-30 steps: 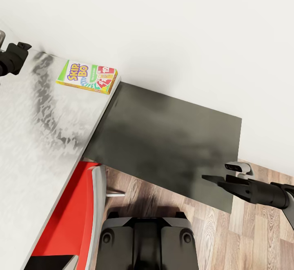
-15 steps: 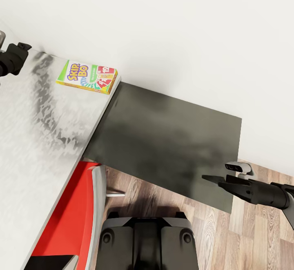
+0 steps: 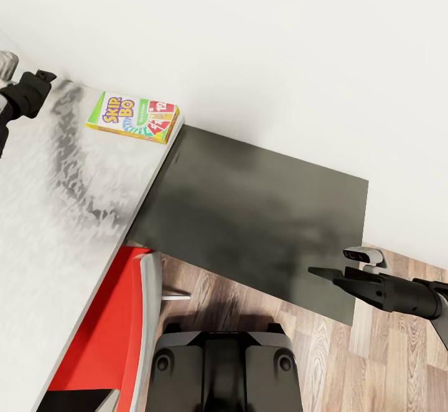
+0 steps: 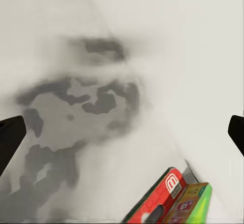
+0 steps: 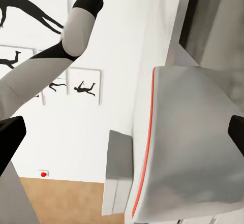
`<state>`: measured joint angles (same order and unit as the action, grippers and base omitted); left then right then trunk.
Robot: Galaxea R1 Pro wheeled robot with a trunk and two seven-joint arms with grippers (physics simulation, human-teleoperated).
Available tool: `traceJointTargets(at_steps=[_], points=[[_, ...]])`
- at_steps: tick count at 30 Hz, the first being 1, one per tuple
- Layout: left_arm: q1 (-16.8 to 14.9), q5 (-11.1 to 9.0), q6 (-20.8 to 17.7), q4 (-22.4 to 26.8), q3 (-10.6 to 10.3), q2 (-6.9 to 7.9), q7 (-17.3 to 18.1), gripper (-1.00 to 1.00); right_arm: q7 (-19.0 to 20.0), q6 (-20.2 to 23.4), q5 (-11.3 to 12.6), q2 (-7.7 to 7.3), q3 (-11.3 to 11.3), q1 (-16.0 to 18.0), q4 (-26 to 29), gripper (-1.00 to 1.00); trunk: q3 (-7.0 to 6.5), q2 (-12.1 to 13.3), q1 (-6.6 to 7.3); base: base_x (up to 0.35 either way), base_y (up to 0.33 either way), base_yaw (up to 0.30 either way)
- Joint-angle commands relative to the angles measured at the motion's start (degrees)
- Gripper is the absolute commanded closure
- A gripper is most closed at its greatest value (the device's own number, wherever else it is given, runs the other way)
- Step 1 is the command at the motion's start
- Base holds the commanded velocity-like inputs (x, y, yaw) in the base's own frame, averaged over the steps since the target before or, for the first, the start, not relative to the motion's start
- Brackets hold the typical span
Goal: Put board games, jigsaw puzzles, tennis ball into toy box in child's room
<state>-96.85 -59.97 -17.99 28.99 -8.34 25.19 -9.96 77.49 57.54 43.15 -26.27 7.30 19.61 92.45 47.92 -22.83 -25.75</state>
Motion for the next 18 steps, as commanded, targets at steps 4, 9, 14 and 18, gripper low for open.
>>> traceJointTargets(at_steps=[4, 9, 14, 18], points=[[0.64, -0.55, -0.01, 0.01, -0.43, -0.74, -0.41, -1.00, 0.01, 0.38, 0.18, -0.05, -0.01, 0.02, 0.01, -1.00, 0.06, -0.09, -0.03, 0.000, 0.000, 0.000], [1.74, -0.46, 0.06, -0.07, -0.44, -2.08, -0.39, -1.00, 0.02, 0.38, 0.18, -0.05, -0.01, 0.04, 0.01, -1.00, 0.06, -0.09, -0.03, 0.000, 0.000, 0.000], [2.76, -0.33, 0.07, -0.12, -0.46, -3.44, -0.56, -1.00, -0.02, 0.38, 0.18, -0.06, 0.00, 0.04, 0.01, -1.00, 0.06, -0.09, -0.03, 0.000, 0.000, 0.000], [3.25, -0.26, 0.08, -0.16, -0.47, -4.19, -0.65, -1.00, 0.00, 0.41, 0.18, -0.08, 0.00, 0.05, 0.01, -1.00, 0.06, -0.09, -0.03, 0.000, 0.000, 0.000]])
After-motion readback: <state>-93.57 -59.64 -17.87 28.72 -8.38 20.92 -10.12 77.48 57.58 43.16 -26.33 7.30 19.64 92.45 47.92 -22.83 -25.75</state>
